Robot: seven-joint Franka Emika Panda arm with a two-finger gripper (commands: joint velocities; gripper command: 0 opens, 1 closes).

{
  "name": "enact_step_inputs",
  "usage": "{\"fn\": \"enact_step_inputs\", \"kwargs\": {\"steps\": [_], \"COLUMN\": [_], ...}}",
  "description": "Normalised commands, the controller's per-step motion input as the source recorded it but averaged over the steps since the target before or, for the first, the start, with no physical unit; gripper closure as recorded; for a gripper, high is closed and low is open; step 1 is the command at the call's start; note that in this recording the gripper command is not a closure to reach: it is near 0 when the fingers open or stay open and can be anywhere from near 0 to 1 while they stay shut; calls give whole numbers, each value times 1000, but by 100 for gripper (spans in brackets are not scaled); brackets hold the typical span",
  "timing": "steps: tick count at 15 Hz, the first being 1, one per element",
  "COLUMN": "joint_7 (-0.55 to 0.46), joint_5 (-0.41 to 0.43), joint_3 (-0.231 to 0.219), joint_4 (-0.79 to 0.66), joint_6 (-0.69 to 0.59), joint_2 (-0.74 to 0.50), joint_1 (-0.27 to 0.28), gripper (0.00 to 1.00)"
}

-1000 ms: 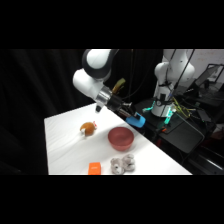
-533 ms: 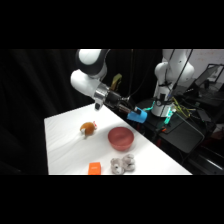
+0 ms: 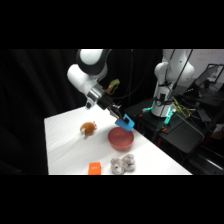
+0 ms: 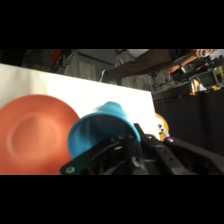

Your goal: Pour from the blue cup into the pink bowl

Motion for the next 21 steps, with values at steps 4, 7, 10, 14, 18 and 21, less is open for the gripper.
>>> {"fn": "enact_step_inputs", "kwargs": {"steps": [4, 7, 10, 14, 18, 21], "joint_7": [456, 524, 491, 449, 425, 357], "joint_5": [-333, -497, -476, -276, -165, -124], "joint_3": [-1, -14, -9, -33, -81, -98], "joint_4": [-44, 112, 368, 431, 232, 67], "joint_6": [417, 254, 250, 414, 488, 424], "joint_2": [-230, -211, 13, 286, 291, 274], "joint_1": [164, 157, 141, 76, 74, 105], "gripper": [13, 13, 13, 13, 13, 13]}}
